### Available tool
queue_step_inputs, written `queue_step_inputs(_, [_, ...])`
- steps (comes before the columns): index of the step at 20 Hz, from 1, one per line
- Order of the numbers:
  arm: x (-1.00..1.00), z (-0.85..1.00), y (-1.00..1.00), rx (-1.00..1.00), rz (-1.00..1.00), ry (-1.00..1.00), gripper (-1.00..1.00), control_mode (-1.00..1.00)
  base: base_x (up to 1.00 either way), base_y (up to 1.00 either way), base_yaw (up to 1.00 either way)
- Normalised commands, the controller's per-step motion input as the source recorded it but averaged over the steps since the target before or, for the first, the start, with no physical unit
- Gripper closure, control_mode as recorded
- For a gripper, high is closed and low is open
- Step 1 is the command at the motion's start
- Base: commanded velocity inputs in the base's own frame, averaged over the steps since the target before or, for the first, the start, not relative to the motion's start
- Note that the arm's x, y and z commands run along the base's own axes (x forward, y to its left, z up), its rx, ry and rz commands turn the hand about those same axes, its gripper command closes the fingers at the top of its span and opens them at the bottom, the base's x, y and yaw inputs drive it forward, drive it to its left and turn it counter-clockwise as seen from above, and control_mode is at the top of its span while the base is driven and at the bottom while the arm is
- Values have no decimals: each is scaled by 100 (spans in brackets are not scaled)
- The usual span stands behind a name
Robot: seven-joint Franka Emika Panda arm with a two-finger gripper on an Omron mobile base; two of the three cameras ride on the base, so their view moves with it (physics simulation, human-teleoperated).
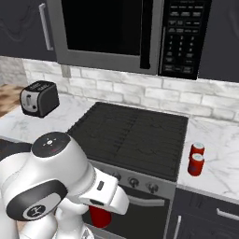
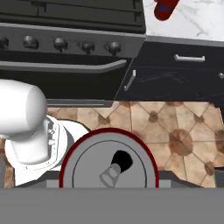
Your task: Four empty soda cans are scattered around the kitchen. Gather all the cans and cluster them next to the stove for recycling.
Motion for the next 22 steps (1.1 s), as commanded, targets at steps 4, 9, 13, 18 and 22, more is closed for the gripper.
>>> queue_step_inputs(4, [0, 0, 0, 0, 0, 0, 100, 100, 18, -59, 0])
queue_step_inputs(9, [0, 0, 0, 0, 0, 0, 100, 100, 27, -51, 0])
queue_step_inputs(13, [0, 0, 0, 0, 0, 0, 100, 100, 43, -42, 0])
queue_step_inputs(18, [0, 0, 0, 0, 0, 0, 100, 100, 46, -47, -2])
queue_step_inputs(22, [0, 0, 0, 0, 0, 0, 100, 100, 22, -78, -4])
